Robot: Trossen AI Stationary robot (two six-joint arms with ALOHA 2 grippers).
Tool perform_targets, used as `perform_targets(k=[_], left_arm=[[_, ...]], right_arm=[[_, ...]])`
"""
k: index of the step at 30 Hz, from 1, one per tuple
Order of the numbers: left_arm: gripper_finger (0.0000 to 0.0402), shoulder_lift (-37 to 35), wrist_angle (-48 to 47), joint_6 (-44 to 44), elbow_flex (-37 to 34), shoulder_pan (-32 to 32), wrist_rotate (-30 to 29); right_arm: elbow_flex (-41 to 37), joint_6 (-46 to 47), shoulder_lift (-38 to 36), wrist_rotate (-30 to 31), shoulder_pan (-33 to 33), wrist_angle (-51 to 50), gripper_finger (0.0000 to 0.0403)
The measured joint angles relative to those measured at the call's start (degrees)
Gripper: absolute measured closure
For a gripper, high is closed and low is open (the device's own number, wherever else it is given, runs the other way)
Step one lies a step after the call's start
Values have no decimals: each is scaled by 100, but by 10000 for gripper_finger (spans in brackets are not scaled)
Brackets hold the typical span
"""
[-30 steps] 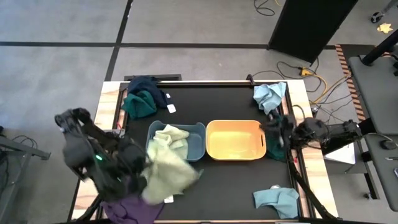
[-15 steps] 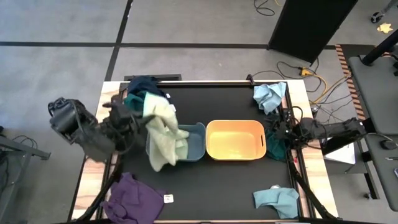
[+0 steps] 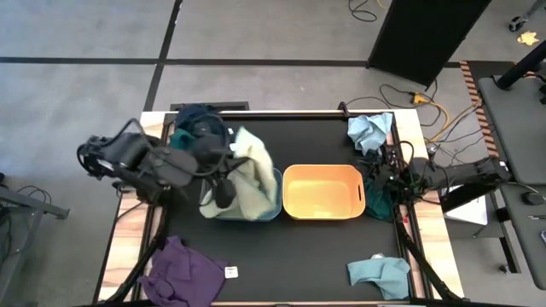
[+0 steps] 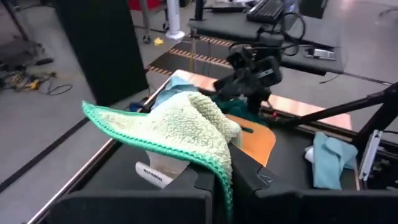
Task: Sort towels by color in basket
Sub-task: Put the green towel into the blue bin
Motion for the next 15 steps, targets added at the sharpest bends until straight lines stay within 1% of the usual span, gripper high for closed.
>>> perform_targets(k=[5,12,15], left_arm=[[401,231,1090,910,40,226,141],[401,286,1307,1006,42,360,104],[401,280,1416,1165,42,384,-125]], right_arm=[[321,-68,389,15,0,0,364],[647,-124,740,6,0,-10,364],[702,-221,826,-27,0,-6,364]])
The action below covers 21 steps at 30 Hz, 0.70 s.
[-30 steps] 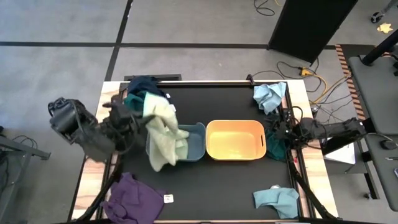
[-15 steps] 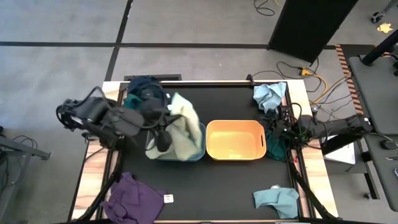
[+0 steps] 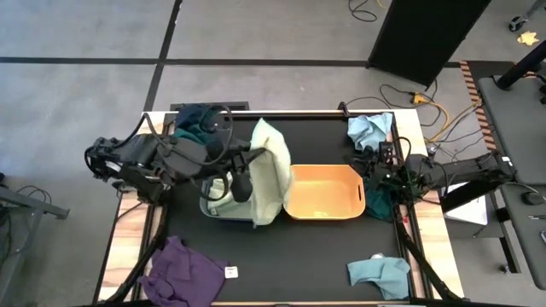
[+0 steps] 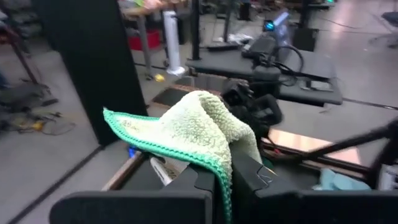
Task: Sort towels by color in basket
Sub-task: Put the green towel into the blue bin
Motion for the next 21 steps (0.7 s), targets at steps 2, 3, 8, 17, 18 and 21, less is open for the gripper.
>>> perform_targets(k=[2,3,8,17,18,21], left_arm=[[401,0,227,216,-3,74,-206],[401,-9,312,293,-4,111,-216],[401,-11,66,257,-2,157,-166],[401,-55,-705,-686,-760,232,-65],[401,-62,-877,-841,-866,256,-37],[401,-70,-1265,-1280,-1252,316,175]], right_arm=[[0,-30,37,0,0,-3,364],[0,-28,45,0,0,-3,364],[-4,-28,109,-1,0,-3,364],[-9,-30,148,0,0,-7,364],[-9,-30,148,0,0,-5,364],[-9,-30,148,0,0,-5,364]])
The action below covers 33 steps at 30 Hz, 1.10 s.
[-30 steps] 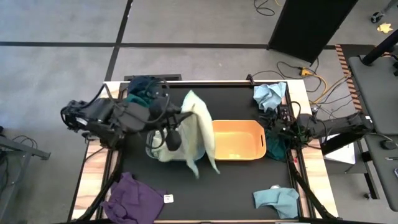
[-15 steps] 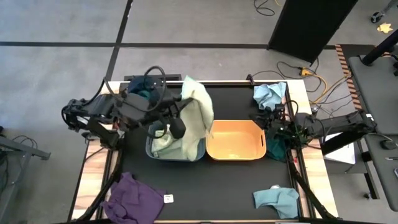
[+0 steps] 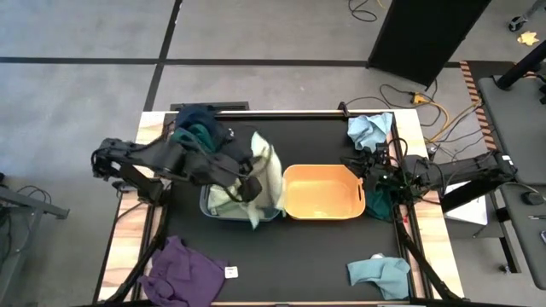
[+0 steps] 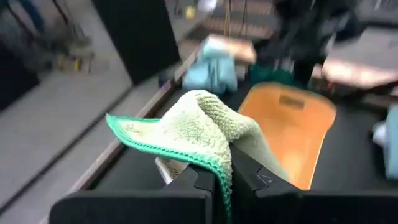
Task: Sort towels by color in basket
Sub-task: Put the green towel into the blue bin
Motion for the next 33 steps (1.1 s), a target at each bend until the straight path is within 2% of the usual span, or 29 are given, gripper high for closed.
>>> perform_targets(k=[5,9,12,16,18,26,30,33], left_arm=[[401,-6,-978,-830,-605,-14,403],[401,-62,-1480,-1208,-999,-1,1020],[401,-77,-1128,-1146,-1364,50,1493],[401,-58,210,-841,-2062,225,2402],[401,-36,710,-838,-2437,295,2588],[401,-26,1813,-1039,-3846,731,2594],[401,-26,2876,-1021,-4423,730,2603],[400,-26,3479,-1023,-4722,725,2654]], right_arm=[[-2,2,0,0,0,1,364],[-2,65,0,0,0,4,364],[-4,87,0,0,0,5,364],[133,17,52,0,23,-206,364],[493,-86,166,1,98,-791,365],[2816,1,1406,-21,573,-4620,391],[3876,48,2300,-464,1049,-5955,393],[4617,535,3039,-672,1559,-6775,393]])
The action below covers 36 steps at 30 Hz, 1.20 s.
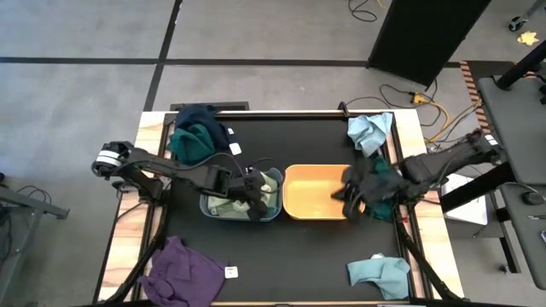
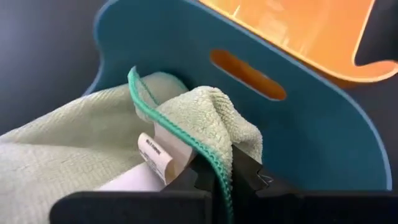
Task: Sort towels by color in basket
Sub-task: Put the green towel into the blue bin, then put the light blue towel into the blue bin
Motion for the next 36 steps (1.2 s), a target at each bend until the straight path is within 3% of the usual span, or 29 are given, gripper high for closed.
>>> perform_targets(k=[6,14,18,26,31,36], left_arm=[[343,0,419,68,-338,24,143],[194,248,1294,574,-613,24,523],[132,399,1156,876,-591,24,641],[62,304,-162,1773,55,-2,759],[50,286,-394,2188,548,-2,756],[49,266,-712,2404,1095,-2,698]], right_arm=[[901,1470,1123,-789,1052,-700,393],[928,4495,1912,-1409,2253,-1009,377],[913,5323,2412,-1749,2721,-1383,348],[955,4976,3498,-2811,3255,-1318,249],[1098,4095,3871,-2886,3417,-1195,190],[1024,3548,4261,-2885,3548,-1166,169]])
